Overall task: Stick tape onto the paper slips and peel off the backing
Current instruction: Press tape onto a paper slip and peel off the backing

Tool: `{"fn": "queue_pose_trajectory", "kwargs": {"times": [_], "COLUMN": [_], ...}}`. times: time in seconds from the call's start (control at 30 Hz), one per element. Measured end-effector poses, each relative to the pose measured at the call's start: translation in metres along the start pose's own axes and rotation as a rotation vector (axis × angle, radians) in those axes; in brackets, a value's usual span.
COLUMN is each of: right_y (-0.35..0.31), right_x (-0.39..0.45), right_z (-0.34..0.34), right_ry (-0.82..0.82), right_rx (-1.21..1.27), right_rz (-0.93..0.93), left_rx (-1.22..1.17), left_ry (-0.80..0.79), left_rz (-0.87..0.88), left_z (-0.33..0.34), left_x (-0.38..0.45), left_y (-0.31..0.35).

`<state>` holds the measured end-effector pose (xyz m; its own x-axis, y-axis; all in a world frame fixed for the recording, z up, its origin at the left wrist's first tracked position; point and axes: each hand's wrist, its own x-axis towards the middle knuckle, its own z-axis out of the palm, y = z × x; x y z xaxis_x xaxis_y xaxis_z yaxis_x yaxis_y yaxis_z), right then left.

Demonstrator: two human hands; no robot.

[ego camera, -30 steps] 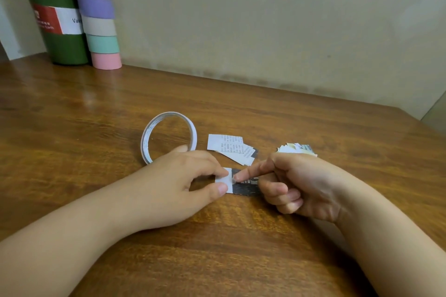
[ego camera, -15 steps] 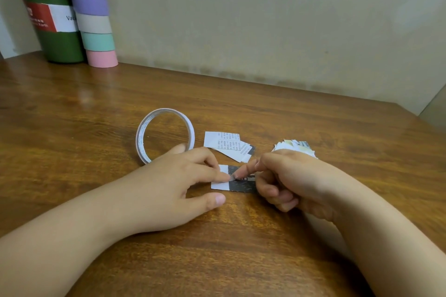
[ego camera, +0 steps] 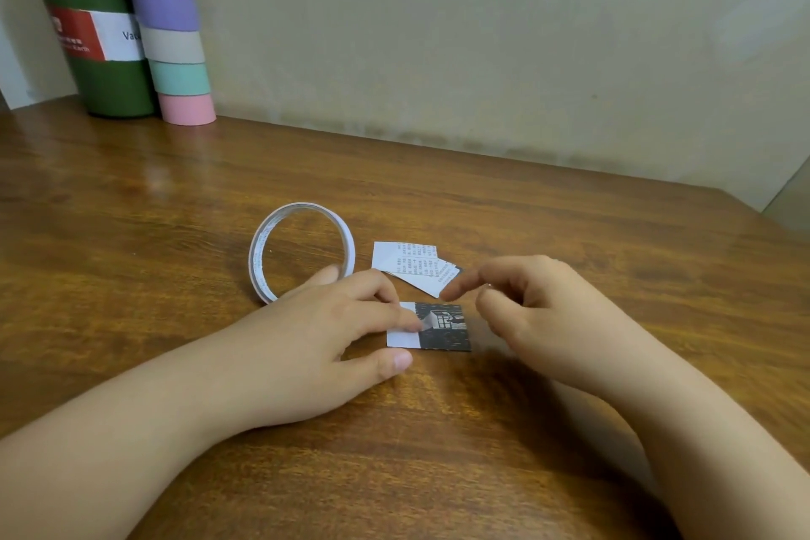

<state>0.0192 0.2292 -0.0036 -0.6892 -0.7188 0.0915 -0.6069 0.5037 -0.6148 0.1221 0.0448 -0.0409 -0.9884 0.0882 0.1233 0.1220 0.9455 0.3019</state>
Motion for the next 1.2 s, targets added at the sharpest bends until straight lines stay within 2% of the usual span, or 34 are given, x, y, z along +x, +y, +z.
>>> {"fn": "queue_pose_trajectory", "kwargs": {"times": [0.1, 0.43, 0.67, 0.87, 1.03, 1.1, 1.2], "right_y": [0.0, 0.003, 0.007, 0.005, 0.01, 0.015, 0.024], "right_x": [-0.002, -0.001, 0.0, 0.0, 0.0, 0.002, 0.005], "right_z": [0.004, 0.009, 0.002, -0.004, -0.007, -0.007, -0.005], "right_ry": [-0.034, -0.116, -0.191, -0.25, -0.275, -0.242, -0.05], "right_rx": [-0.032, -0.146, -0.091, -0.122, 0.003, 0.113, 0.315], "right_rz": [-0.035, 0.012, 0.078, 0.081, 0.084, 0.121, 0.194], "left_rx": [0.012, -0.005, -0.104, -0.159, -0.172, -0.17, -0.173], "left_ry": [-0.009, -0.035, -0.12, -0.119, -0.122, -0.121, -0.108], "left_rz": [0.001, -0.022, -0.077, -0.115, -0.138, -0.135, -0.121], "left_z": [0.0, -0.003, -0.014, -0.017, -0.017, -0.017, -0.017], "left_x": [0.0, 0.0, -0.004, -0.008, -0.006, -0.007, -0.008], "left_y": [0.0, 0.002, 0.004, -0.002, -0.003, -0.003, -0.003]}}
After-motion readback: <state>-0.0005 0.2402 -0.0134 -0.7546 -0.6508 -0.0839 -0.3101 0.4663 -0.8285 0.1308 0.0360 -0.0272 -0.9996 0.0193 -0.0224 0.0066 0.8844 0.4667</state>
